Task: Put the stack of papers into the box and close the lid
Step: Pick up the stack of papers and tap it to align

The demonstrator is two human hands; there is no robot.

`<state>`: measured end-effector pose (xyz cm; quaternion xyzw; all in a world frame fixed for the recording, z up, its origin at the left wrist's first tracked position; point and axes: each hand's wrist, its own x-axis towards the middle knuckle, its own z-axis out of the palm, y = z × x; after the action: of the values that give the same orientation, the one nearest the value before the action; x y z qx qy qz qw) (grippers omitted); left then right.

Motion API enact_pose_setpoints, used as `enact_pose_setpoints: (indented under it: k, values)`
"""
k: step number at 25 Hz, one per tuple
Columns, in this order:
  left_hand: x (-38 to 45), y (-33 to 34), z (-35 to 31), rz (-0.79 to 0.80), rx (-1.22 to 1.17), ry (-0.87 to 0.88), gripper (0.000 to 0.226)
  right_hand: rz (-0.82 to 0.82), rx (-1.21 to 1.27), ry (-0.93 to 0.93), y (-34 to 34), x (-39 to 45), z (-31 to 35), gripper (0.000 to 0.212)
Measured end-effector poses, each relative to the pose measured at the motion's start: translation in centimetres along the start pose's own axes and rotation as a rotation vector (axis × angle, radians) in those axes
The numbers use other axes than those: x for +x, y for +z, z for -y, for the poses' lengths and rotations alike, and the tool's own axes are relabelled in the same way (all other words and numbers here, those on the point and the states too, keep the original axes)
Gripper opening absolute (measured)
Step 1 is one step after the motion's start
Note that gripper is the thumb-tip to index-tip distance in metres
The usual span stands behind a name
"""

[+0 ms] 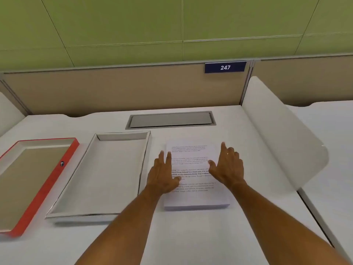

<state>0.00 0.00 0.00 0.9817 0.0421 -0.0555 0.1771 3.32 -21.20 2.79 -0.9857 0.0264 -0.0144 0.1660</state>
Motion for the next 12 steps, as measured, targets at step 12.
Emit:
enact_pose_setpoints:
  k: [12]
  values:
    - [4.8,0.3,1.0,0.086,-0.54,-0.421,0.057,0.324,0.542,0.494,4.0,4.4,-1.9,0.058]
